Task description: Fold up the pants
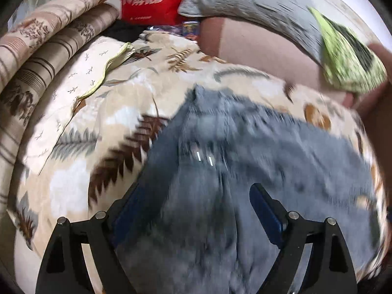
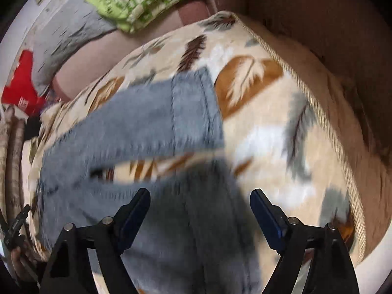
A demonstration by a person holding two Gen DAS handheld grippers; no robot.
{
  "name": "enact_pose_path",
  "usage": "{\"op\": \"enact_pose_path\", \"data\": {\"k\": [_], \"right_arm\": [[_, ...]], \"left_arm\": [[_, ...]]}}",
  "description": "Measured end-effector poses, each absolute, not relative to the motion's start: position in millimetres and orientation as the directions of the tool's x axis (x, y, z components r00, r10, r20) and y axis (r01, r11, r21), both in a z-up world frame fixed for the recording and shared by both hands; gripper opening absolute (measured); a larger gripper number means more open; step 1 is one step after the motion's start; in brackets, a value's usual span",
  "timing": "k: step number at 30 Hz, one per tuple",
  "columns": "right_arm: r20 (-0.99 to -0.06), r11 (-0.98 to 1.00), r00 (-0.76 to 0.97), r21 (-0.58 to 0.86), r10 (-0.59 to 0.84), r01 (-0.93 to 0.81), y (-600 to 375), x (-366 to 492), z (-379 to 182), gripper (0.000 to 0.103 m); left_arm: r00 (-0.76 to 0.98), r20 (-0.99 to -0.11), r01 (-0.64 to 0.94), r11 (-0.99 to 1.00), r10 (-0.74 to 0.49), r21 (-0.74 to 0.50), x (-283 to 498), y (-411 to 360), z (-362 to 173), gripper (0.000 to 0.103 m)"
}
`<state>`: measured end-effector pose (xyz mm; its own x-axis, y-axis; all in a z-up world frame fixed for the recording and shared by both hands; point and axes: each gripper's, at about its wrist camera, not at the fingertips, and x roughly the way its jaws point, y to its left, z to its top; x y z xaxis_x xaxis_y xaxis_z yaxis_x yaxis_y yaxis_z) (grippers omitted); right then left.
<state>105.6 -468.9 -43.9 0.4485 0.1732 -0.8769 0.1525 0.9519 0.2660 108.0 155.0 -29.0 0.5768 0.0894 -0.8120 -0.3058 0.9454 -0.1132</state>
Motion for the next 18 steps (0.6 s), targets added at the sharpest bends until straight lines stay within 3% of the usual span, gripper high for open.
{"op": "enact_pose_path", "data": {"k": [5, 6, 8, 9, 11, 12, 14, 17, 18], "right_arm": [[-0.89, 0.945, 0.425, 0.266, 0.165, 0.191, -466, 156, -61, 0.082], [-0.9, 0.951, 0.408, 0.248, 0.154, 0.186, -464, 165, -69, 0.081], [-0.914, 0.947, 0.366, 0.257, 0.174, 0.191, -460, 169, -81, 0.058], [-0.924, 0.944, 0.322, 0.273, 0.205, 0.182, -459, 172, -91, 0.031], [-0.934, 0.967, 0.323, 0.206, 0.149, 0.149, -453, 173, -87, 0.024], [-0.934, 0.976, 0.336, 0.174, 0.122, 0.129, -449, 171, -80, 0.023], [-0.928, 0.99, 0.37, 0.084, 0.035, 0.116, -447, 167, -67, 0.023], [-0.962, 0.989, 0.26, 0.112, 0.085, 0.092, -450, 178, -88, 0.028], [-0.966, 0.993, 0.248, 0.095, 0.076, 0.065, -448, 185, -93, 0.034]], "left_arm": [[0.46, -0.887, -0.328, 0.934, 0.026, -0.143, 167, 170, -71, 0.088], [0.441, -0.897, -0.331, 0.934, 0.03, -0.131, 172, 171, -79, 0.084], [0.414, -0.91, -0.323, 0.94, 0.031, -0.115, 180, 169, -96, 0.079], [0.422, -0.906, -0.321, 0.939, 0.029, -0.119, 179, 168, -96, 0.07], [0.433, -0.901, -0.272, 0.956, 0.017, -0.113, 181, 158, -90, 0.052], [0.439, -0.897, -0.263, 0.962, 0.048, -0.077, 181, 153, -85, 0.045], [0.45, -0.892, -0.254, 0.963, 0.039, -0.086, 182, 151, -79, 0.043], [0.456, -0.89, -0.245, 0.961, 0.0, -0.126, 186, 155, -75, 0.046], [0.459, -0.889, -0.257, 0.957, -0.002, -0.135, 188, 160, -73, 0.053]]}}
